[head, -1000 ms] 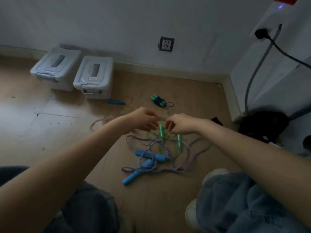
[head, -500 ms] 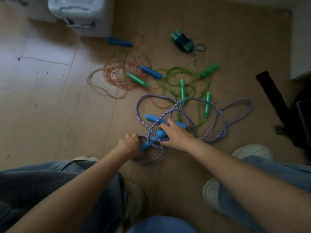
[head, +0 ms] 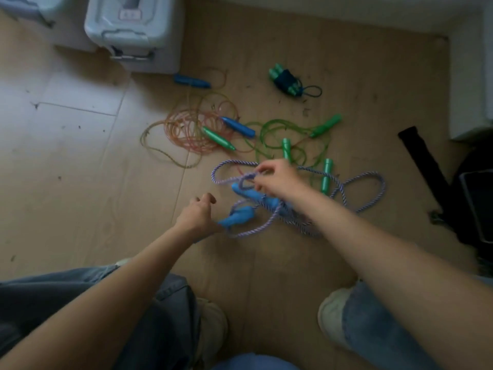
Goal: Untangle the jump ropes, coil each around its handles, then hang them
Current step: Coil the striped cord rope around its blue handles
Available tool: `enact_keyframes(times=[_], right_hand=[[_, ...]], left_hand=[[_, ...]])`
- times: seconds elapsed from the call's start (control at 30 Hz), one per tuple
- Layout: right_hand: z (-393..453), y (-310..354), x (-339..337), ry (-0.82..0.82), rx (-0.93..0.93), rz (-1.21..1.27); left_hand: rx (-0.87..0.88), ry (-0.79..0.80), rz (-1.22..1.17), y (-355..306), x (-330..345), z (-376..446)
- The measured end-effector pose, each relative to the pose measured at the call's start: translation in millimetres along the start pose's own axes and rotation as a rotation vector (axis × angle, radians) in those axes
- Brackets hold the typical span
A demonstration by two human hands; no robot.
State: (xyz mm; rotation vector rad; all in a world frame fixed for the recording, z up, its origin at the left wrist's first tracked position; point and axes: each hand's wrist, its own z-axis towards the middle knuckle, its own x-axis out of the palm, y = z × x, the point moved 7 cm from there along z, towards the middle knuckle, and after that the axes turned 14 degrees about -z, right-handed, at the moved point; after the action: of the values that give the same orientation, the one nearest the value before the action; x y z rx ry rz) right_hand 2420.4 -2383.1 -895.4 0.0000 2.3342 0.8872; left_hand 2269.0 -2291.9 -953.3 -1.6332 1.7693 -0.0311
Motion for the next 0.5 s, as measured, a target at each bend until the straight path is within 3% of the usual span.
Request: enact_keyframes(times=[0.07, 0.17, 0.23, 0.33, 0.4, 0.5], right_hand=[[6, 10, -36, -0.064, 0.082, 0.504], [14, 3, -87, -0.258, 0.082, 0.807], [19, -19, -95, -0.276, 0.18, 0.584], [13, -62, -81, -0.283, 0.33, -0.081], [5, -57, -61, -0.293, 0.152, -0.281], [-3, -48, 4, 0.048, -0.121, -0.506]], left_hand=[[0.07, -0.081, -0.056, -15, -16, -2], [0.241, -0.189, -0.035, -35, -24, -9], [0.258, -0.169, -0.002, -37, -14, -11], [0.187, -0.009, 0.254, -26, 21, -7], [0.174, -0.036, 0.325, -23, 34, -5], [0.098, -0.118, 0.266, -24, 52, -1]])
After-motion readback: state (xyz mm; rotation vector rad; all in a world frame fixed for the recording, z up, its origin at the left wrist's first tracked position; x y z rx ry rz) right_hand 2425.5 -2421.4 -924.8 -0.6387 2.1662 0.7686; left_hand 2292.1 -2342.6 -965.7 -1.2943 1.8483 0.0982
